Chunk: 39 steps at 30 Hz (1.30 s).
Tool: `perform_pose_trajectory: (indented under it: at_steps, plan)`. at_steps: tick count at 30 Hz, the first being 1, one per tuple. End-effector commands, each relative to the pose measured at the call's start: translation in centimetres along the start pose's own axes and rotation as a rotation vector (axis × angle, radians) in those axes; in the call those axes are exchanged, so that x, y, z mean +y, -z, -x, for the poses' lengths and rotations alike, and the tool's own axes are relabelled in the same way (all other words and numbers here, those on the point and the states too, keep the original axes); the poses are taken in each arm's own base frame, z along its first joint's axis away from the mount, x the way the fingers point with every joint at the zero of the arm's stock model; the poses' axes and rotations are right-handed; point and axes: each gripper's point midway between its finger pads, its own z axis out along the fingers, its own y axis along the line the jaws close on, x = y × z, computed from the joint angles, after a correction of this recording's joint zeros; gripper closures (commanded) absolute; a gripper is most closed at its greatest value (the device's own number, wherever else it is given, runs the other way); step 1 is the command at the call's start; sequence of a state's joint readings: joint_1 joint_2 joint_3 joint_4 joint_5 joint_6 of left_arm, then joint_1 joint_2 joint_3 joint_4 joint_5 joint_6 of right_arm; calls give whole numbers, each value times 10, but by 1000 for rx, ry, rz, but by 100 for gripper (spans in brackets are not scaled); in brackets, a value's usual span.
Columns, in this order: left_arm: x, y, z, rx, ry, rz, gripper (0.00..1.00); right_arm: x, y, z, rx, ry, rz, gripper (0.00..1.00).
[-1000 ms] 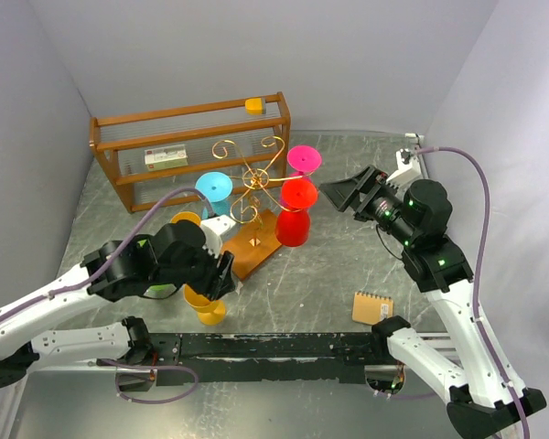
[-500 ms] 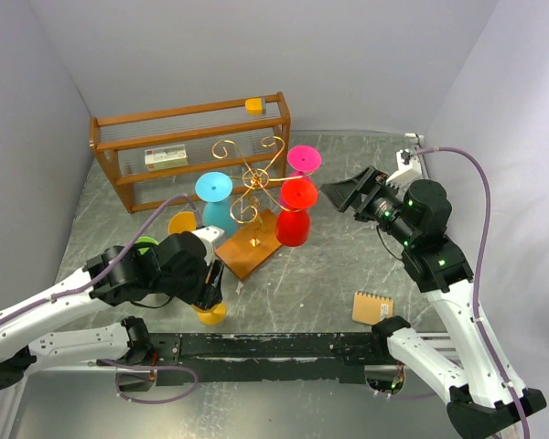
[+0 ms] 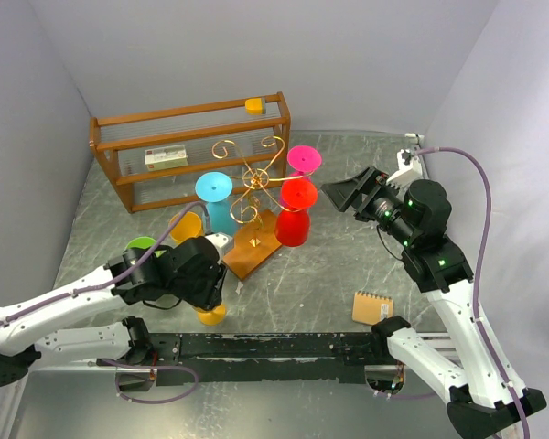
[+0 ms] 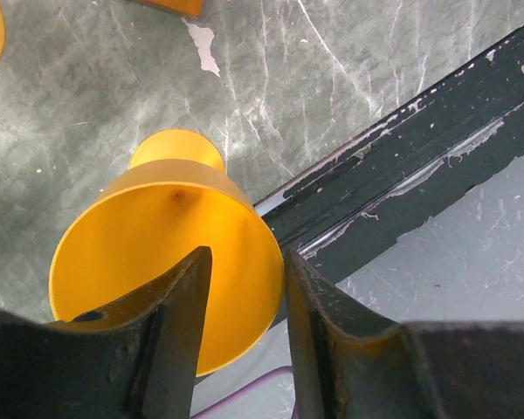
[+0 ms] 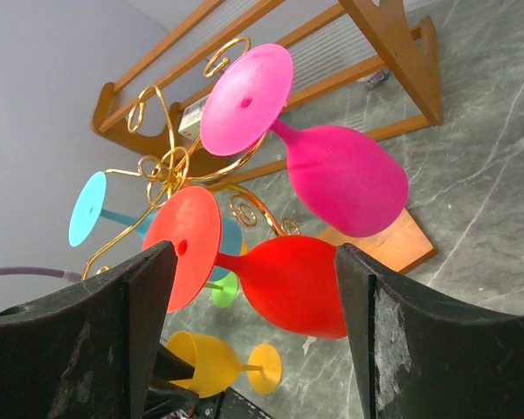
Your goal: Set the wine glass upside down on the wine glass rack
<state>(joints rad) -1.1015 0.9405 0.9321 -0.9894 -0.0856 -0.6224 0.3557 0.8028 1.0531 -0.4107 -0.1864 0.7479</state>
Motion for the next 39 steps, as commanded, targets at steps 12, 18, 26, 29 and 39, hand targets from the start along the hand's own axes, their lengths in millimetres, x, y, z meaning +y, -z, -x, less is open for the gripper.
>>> perform_pose_trajectory:
  at_steps: [12,18,26,29,39]
  plan:
    - [-7,12,20,-70,-49,-23,93,7,9,11,-38,1,3,27]
    - [-28,35,30,-127,-106,-160,93,6,13,12,-53,-11,-7,27]
    - [-90,97,56,-339,-284,-550,93,9,20,17,-87,-11,4,26]
    - [-112,127,66,-452,-382,-697,93,14,24,20,-108,-6,36,26]
    - [-144,211,111,-826,-532,-874,93,41,51,48,-248,16,136,25]
